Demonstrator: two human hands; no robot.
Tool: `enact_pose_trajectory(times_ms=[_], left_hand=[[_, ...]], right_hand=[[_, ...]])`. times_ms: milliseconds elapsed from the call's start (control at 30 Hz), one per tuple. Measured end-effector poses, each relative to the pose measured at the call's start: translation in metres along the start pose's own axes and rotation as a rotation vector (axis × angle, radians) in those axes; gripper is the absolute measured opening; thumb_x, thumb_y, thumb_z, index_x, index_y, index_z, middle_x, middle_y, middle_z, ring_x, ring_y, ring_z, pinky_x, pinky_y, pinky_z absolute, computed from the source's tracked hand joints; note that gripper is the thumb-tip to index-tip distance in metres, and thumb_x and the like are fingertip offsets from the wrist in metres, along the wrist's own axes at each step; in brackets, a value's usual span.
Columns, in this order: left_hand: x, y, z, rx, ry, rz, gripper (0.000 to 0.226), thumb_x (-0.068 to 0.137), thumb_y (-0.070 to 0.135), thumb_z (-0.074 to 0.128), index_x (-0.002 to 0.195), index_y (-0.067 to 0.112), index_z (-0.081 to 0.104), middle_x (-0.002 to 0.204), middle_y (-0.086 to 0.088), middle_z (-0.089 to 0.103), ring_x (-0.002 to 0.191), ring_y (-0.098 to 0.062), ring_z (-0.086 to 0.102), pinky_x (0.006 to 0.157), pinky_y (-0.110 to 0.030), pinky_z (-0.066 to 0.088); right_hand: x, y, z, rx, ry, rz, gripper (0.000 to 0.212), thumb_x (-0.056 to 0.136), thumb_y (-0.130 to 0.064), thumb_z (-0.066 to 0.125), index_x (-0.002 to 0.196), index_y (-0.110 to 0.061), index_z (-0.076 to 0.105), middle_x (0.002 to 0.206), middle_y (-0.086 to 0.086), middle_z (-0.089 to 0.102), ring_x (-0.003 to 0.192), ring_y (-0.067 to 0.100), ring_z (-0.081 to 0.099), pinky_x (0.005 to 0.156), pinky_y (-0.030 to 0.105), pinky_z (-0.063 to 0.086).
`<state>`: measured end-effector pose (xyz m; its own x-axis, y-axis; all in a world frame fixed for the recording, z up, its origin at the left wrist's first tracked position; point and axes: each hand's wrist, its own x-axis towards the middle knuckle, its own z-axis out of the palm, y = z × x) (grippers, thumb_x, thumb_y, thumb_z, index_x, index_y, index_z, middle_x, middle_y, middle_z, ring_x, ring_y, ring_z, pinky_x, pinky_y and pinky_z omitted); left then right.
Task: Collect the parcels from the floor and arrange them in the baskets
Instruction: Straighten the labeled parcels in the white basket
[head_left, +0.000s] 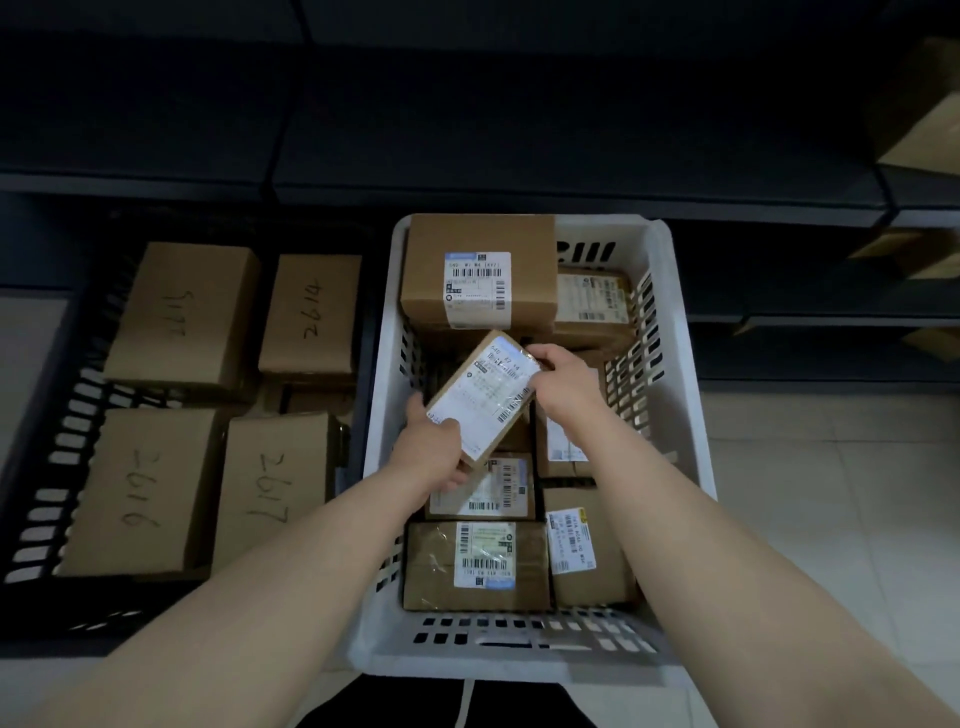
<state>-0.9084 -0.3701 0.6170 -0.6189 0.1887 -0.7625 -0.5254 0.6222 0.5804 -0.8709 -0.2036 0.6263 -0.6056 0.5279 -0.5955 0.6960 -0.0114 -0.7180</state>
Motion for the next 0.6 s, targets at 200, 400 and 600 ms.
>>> enact_pose_trajectory(times_ms=[200,400,600], left_hand=[[0.010,-0.011,0.000,-0.240,-0.111,-0.159,0.040,0.103,0.021,0.039,0.139,0.007,0.033,0.109,-0.026,0.064,0.080,-0.029,0.069,0.054,-0.031,0.058],[0.027,-0.014,0.004,-0.235,-0.073,-0.167,0.031,0.101,0.026,0.043,0.126,0.007,0.045,0.101,-0.019,0.067,0.085,-0.030,0.069,0.091,-0.048,0.054],[0.029,-0.018,0.008,-0.244,0.050,-0.141,0.027,0.095,0.018,0.049,0.119,0.005,0.049,0.105,-0.017,0.060,0.082,-0.026,0.060,0.074,-0.037,0.053]], right_hand=[[-0.001,0.000,0.027,-0.019,-0.090,0.011,0.063,0.088,-0.002,0.060,0.147,-0.016,0.039,0.142,0.006,0.051,0.120,0.024,0.056,0.099,0.040,0.050],[-0.001,0.015,0.040,-0.072,-0.169,0.037,0.058,0.093,-0.013,0.061,0.147,-0.014,0.040,0.136,0.004,0.056,0.108,0.020,0.061,0.086,0.033,0.054],[0.003,0.015,0.042,-0.055,-0.183,0.054,0.057,0.087,-0.011,0.069,0.140,-0.012,0.047,0.122,0.003,0.063,0.103,0.022,0.065,0.090,0.040,0.056]])
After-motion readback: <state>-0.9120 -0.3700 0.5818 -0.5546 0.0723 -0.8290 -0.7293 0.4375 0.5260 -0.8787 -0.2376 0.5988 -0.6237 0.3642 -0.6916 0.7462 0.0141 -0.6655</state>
